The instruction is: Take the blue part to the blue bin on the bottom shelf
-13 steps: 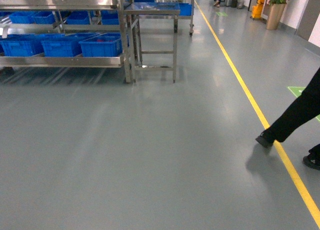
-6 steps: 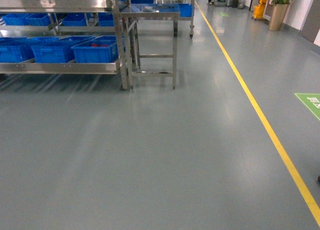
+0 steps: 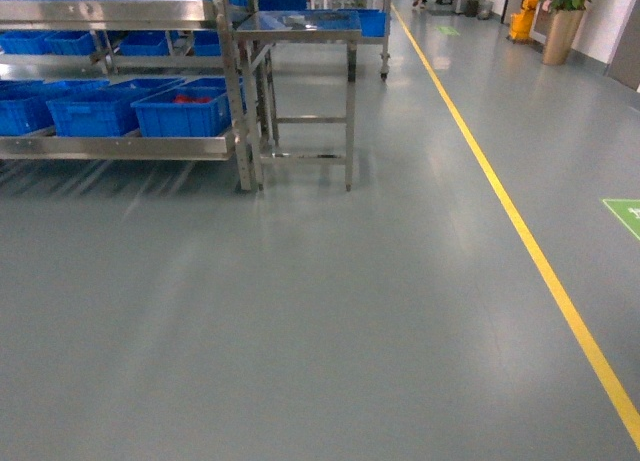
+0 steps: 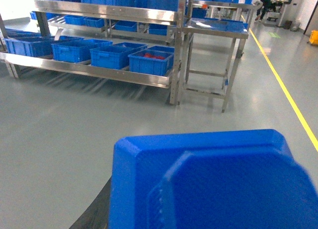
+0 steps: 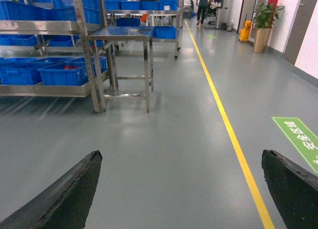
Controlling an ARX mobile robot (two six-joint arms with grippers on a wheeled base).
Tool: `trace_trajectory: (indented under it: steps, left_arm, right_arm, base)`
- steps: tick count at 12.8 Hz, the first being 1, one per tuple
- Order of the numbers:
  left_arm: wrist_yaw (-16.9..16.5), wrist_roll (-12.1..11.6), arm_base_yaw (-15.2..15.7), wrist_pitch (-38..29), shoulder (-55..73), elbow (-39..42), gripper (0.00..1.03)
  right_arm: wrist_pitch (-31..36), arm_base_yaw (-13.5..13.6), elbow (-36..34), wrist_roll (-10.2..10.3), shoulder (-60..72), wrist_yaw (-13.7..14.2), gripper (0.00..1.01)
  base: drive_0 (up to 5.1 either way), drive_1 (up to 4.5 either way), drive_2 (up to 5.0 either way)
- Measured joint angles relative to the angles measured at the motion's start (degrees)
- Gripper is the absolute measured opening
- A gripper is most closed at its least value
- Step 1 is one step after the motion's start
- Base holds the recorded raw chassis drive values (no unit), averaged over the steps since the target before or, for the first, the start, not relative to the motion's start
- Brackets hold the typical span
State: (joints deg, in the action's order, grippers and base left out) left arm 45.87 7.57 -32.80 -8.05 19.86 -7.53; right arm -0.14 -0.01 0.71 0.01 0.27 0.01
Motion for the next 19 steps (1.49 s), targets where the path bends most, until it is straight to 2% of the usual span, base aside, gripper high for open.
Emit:
trace_trajectory:
  steps: [19]
  left_arm:
    - [0.1, 0.0, 0.0, 0.3, 0.1, 0.0, 0.43]
  right_arm:
    - [0.0, 0.0, 0.0, 0.0, 0.0, 0.0, 0.98]
  base:
    - [-0.1, 4.07, -4.3]
